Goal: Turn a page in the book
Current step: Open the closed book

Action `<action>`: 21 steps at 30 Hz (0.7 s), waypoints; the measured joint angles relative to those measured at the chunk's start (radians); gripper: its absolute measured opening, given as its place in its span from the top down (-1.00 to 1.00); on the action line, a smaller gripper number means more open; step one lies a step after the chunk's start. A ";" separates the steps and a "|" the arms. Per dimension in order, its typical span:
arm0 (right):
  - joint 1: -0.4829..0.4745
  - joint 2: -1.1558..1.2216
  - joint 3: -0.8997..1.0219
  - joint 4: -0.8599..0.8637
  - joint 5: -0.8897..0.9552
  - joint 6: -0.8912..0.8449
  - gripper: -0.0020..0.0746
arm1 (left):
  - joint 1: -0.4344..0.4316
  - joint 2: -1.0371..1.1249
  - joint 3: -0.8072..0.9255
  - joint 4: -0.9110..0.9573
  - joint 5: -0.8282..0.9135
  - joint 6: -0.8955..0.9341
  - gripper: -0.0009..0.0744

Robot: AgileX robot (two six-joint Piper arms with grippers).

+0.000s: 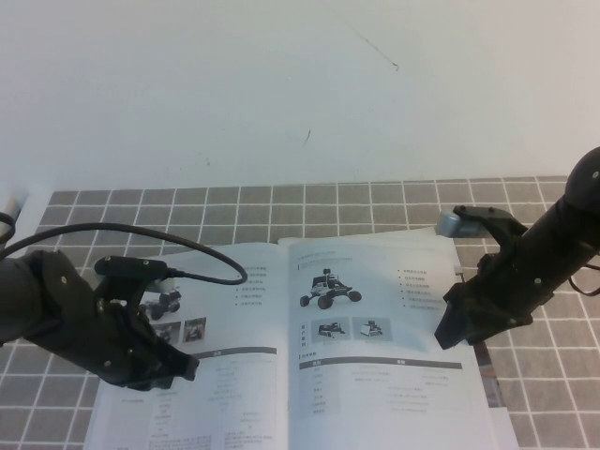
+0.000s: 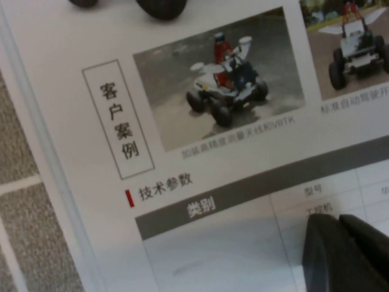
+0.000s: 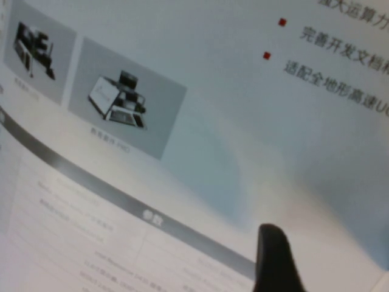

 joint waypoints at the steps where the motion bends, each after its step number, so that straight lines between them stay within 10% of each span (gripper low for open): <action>1: 0.000 0.000 0.000 0.000 0.002 0.003 -0.07 | 0.000 0.006 -0.002 -0.003 -0.001 0.000 0.99; 21: 0.000 0.000 0.000 0.220 0.036 -0.163 -0.04 | 0.000 0.007 -0.002 -0.186 0.036 0.033 0.99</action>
